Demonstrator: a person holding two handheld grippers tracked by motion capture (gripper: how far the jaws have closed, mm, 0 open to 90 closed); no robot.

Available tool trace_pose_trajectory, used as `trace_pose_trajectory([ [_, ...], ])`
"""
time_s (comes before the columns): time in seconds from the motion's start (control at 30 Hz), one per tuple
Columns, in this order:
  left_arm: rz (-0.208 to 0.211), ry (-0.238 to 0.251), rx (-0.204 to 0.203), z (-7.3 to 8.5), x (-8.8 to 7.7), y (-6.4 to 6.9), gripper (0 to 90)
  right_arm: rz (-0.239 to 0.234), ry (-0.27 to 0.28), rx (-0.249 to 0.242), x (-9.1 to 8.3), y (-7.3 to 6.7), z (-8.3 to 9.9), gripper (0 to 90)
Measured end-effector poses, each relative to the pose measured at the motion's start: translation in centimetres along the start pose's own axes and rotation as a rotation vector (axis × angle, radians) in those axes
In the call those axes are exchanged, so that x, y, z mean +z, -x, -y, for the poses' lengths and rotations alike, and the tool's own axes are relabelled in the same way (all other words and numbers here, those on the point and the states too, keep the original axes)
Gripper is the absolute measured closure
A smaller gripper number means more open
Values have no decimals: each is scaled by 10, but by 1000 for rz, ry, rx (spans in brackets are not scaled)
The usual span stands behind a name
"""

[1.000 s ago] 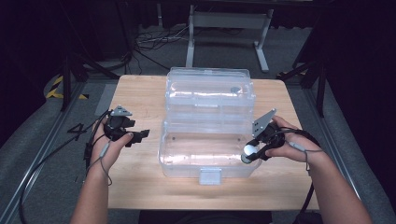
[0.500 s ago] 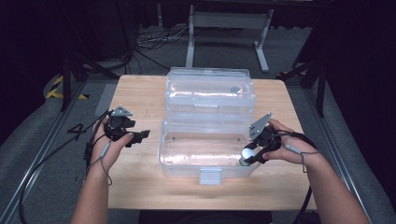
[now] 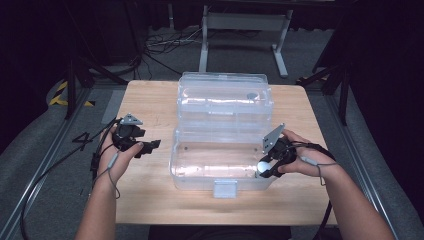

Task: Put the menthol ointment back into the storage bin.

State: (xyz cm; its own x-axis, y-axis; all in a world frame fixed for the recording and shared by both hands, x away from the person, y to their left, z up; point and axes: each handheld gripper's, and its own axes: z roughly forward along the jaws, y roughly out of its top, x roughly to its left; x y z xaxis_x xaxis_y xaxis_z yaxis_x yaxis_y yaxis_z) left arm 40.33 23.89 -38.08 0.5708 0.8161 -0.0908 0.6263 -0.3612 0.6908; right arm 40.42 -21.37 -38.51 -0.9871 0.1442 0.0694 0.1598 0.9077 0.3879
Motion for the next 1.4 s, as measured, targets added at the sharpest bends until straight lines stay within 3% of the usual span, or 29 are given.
trace_pose_trajectory([
  [1.13,-4,-3,5,0,-1,0,278,-15,-76,-4,14,-2,-7,502],
  [1.27,-3,-6,6,0,-1,0,277,-18,-49,-10,13,-1,-7,503],
  [1.4,-5,-5,5,0,-1,0,277,-27,-56,-4,13,-2,-8,524],
])
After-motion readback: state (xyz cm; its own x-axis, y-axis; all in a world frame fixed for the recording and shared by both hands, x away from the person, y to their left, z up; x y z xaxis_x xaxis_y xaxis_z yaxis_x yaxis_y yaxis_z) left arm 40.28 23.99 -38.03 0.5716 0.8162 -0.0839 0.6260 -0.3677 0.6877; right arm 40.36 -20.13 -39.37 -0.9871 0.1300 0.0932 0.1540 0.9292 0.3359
